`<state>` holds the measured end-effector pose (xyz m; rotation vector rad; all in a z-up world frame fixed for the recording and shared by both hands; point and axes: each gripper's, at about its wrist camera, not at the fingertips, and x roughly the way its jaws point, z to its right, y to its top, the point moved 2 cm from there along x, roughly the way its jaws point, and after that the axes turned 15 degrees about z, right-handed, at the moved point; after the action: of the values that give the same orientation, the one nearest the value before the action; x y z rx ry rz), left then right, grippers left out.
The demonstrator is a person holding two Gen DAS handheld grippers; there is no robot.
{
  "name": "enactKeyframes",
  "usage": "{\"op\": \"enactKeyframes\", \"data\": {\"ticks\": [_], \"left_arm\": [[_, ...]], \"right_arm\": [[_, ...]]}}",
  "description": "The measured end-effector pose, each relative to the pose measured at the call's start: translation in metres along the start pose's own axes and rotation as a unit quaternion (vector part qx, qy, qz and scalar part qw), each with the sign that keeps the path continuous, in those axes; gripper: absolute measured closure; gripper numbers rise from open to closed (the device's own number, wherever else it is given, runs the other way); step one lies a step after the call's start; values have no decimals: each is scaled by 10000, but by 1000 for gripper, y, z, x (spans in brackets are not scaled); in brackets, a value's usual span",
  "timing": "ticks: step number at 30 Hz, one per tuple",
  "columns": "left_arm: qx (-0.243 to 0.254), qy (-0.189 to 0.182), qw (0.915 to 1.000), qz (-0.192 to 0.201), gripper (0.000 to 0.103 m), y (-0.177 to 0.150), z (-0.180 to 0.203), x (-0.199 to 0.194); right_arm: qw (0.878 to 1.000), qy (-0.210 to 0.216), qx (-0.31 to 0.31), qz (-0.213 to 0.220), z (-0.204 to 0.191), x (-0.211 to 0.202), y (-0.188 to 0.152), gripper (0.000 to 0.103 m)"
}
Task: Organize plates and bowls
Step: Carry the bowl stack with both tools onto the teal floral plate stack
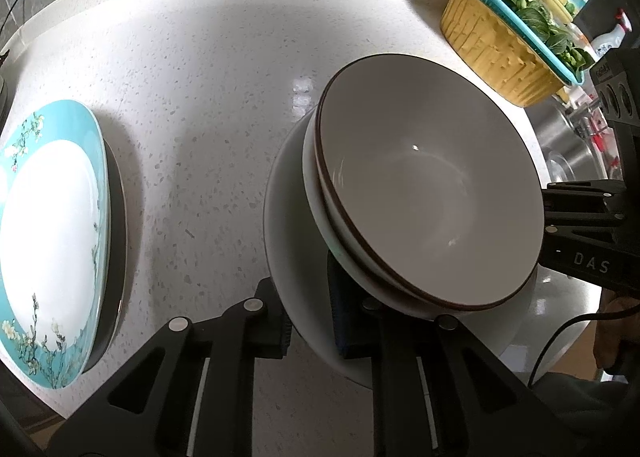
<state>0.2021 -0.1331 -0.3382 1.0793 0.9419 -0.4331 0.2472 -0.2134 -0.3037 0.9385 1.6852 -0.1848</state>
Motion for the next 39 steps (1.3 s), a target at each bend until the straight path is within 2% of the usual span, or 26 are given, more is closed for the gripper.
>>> {"op": "enactKeyframes", "data": {"ticks": [9,18,28,39], "left_arm": [[-3,1,9999,113,89,6,-2,-29],[-161,132,9994,271,89,13,-25,-74],[-538,430,9964,497,89,17,-82,-130],[-857,748,9913,656,90,17,-169,-174]], "right_arm": [[9998,-29,-117,128,-13,-19,8,90],[9989,58,-422,208,-47,-34,17,90],[9950,345,-882,308,-106,-40,35,90],[9891,660,-1283,289,-174,-22,54,90]]}}
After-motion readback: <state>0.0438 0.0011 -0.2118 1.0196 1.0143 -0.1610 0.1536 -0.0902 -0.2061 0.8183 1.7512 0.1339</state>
